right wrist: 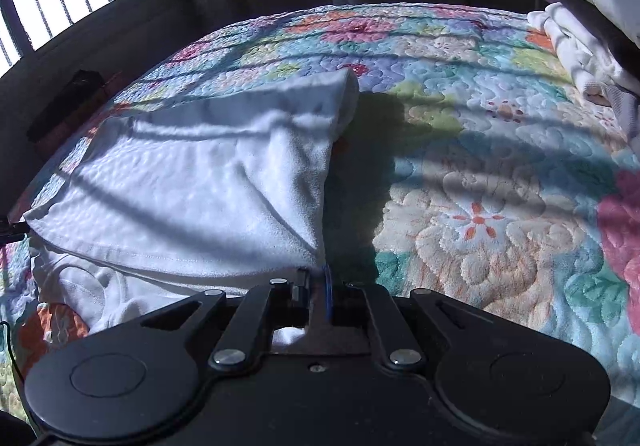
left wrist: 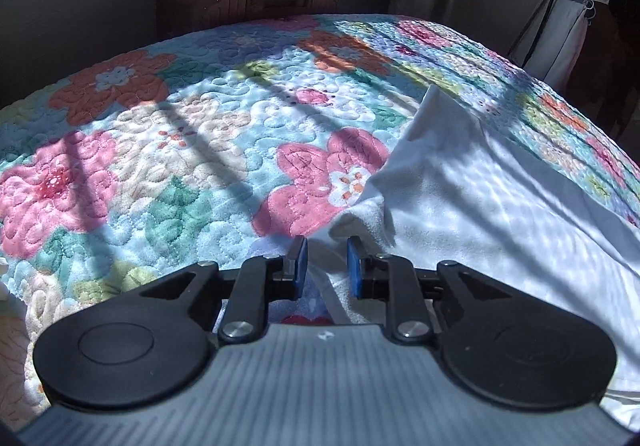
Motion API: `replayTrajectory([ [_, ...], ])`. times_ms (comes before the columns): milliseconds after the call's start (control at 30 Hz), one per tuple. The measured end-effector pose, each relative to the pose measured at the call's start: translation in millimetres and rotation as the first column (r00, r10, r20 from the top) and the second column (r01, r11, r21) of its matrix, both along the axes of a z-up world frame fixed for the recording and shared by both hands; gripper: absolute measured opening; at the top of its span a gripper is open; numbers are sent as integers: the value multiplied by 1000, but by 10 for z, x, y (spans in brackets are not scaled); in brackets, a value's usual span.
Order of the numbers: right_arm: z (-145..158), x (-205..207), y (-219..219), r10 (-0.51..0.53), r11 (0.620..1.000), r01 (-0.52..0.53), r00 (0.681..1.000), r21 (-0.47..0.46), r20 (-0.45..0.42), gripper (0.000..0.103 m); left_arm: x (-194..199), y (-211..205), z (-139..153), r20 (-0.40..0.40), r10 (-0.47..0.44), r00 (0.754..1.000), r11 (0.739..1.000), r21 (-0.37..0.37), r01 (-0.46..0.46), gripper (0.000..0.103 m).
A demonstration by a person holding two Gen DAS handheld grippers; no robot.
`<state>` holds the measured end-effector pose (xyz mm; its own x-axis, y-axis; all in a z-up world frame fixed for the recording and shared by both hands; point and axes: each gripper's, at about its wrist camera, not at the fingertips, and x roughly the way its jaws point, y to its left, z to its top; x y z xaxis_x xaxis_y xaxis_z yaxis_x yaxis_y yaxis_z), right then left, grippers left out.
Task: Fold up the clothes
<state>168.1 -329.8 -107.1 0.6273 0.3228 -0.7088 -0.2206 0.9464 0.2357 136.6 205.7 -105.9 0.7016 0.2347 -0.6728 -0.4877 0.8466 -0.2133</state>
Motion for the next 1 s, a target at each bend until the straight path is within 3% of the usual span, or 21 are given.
replayTrajectory([
  [67,12,-12,7,7,1000,-7,1000,-8,14,8,-25,28,23,33,0,999,1000,-4,0,28],
  [133,30,-24,14,17,1000,-17,999,-19,27,8,-29,22,62,52,-20,998,1000,22,19,42],
  [200,36,-13,4,7,1000,-7,1000,-9,18,8,-29,1,103,50,-31,998,998,53,29,43],
  [467,88,45,-72,-41,995,45,998,85,-42,8,-43,34,50,113,-32,993,999,-32,36,42],
  [567,109,45,-92,-47,994,51,998,96,-43,8,-194,-64,84,169,8,986,1000,5,-9,41],
  [633,89,51,-86,-47,993,53,998,103,-52,8,-247,-126,92,184,-13,983,999,35,7,42],
  [700,49,75,-32,-29,995,35,998,95,-64,8,-212,-178,90,163,-55,985,996,82,42,43],
  [800,24,89,28,-17,996,22,998,83,-63,8,-103,-184,71,142,-47,989,987,159,24,44],
  [1000,71,52,-6,-30,998,33,999,62,-43,8,88,-140,28,107,-113,988,988,119,100,52],
])
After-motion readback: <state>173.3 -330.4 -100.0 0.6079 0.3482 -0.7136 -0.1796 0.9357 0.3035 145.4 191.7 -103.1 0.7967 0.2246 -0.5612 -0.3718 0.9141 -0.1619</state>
